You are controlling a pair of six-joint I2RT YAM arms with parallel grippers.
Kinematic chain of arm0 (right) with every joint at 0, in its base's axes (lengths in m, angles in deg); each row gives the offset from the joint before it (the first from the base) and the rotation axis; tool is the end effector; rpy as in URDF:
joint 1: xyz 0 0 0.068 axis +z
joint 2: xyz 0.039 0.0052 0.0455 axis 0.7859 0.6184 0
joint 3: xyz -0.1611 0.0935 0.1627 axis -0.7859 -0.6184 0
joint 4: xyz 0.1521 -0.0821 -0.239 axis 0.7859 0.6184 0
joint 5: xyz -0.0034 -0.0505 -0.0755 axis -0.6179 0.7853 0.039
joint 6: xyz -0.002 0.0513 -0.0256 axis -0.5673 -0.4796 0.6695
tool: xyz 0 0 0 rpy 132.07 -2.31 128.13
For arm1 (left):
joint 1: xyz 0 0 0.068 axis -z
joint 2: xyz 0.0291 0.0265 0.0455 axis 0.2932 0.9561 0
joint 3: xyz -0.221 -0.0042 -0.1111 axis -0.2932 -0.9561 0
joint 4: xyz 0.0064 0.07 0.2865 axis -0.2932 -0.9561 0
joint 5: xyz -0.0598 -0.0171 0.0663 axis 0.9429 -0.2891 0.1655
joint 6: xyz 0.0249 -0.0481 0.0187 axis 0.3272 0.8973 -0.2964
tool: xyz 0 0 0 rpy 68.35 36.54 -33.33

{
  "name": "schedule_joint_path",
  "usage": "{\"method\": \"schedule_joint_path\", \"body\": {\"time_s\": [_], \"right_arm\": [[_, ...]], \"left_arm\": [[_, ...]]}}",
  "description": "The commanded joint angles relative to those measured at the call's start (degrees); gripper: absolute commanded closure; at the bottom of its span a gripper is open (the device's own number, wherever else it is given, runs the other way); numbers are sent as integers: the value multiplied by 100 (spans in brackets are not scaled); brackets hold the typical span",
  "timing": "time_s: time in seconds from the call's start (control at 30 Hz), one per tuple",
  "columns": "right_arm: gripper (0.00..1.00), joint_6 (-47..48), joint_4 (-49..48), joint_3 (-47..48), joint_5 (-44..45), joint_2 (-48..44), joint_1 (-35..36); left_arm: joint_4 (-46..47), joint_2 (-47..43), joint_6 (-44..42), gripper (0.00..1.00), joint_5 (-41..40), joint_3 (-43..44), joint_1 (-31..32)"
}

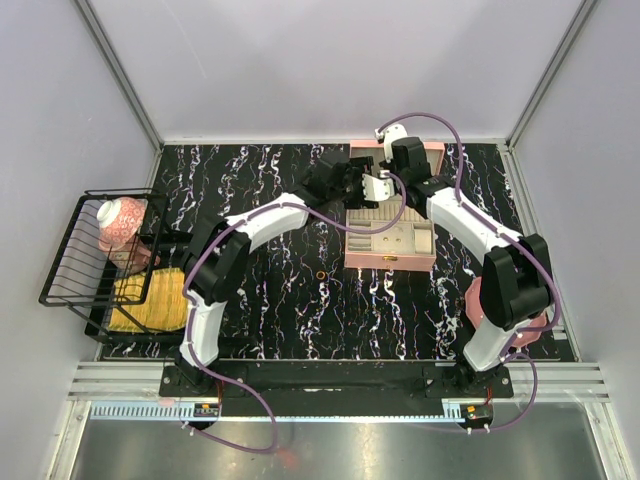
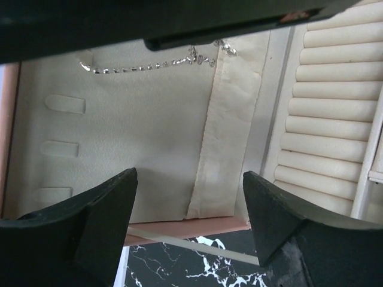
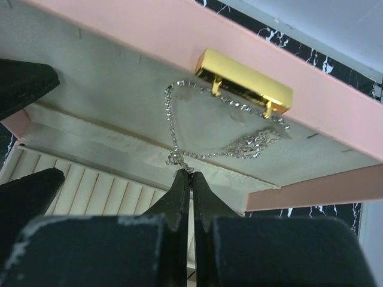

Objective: Organize the mixed jewelry

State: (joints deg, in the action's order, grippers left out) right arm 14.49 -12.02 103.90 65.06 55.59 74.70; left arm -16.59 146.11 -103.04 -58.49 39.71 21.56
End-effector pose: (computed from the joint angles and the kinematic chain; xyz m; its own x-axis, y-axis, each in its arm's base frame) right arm 0.4064 0.1586 0.2481 -0.4364 -0.4421 -0.7836 -0.2581 0.8959 -0.3617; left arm 0.3966 -0.3293 0.2106 0.4536 0.6486 -0.6112 0.7057 0.1575 0.6908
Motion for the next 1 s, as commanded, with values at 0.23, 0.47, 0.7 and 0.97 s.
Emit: {"method": "schedule_joint_path", "body": {"time_s": [0.23, 0.47, 0.7, 0.97], "right_arm": [[100, -235, -283, -135, -78, -72, -171], [100, -340, -256, -91, -192, -19, -277], [100, -393, -212, -91, -324, -151, -409], [100, -464, -168, -100, -447, -195, -470]], "left_arm": [[1167, -547, 352, 24, -22, -721, 85], [1237, -504, 159, 23, -31, -590, 85], [1263, -345, 1, 24, -66, -493, 77], [1263, -125, -140, 27, -128, -431, 76]]}}
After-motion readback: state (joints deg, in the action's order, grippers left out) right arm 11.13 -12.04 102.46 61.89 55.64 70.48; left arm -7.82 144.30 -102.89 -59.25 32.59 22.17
